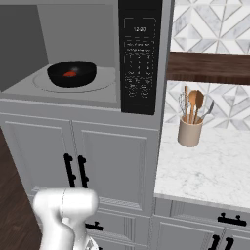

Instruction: Pick the bell pepper from the sink and place it in the bowl. Then pick the bowl and place it in the microwave. Then close the microwave door and press the start button.

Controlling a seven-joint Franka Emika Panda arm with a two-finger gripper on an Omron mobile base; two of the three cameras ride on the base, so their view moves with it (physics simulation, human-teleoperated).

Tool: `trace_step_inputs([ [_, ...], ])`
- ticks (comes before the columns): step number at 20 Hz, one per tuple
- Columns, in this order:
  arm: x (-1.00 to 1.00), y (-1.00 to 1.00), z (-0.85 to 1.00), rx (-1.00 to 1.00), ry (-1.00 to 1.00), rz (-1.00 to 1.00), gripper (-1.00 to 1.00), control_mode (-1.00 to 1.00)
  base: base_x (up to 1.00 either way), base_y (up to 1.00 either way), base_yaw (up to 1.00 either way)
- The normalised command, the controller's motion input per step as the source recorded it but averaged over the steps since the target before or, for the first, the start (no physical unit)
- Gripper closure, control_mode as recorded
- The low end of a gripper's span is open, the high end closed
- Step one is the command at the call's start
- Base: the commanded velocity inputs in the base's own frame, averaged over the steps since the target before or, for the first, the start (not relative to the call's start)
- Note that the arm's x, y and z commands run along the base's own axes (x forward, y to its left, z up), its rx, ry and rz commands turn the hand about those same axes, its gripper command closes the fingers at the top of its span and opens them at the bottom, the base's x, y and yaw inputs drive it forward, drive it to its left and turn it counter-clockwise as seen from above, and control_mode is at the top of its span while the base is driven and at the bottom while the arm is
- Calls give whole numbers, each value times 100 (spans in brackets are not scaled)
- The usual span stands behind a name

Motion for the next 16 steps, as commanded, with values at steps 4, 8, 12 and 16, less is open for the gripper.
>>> trace_step_inputs([
  [4,-20,-100,34,42,-5,32,-100,-100,0,0,0],
  [8,-4,-90,50,43,-1,27,-100,-100,0,0,0],
  [12,8,-62,55,40,0,11,-100,-100,0,0,0],
  [16,34,-38,34,34,12,-3,-100,-100,0,0,0],
])
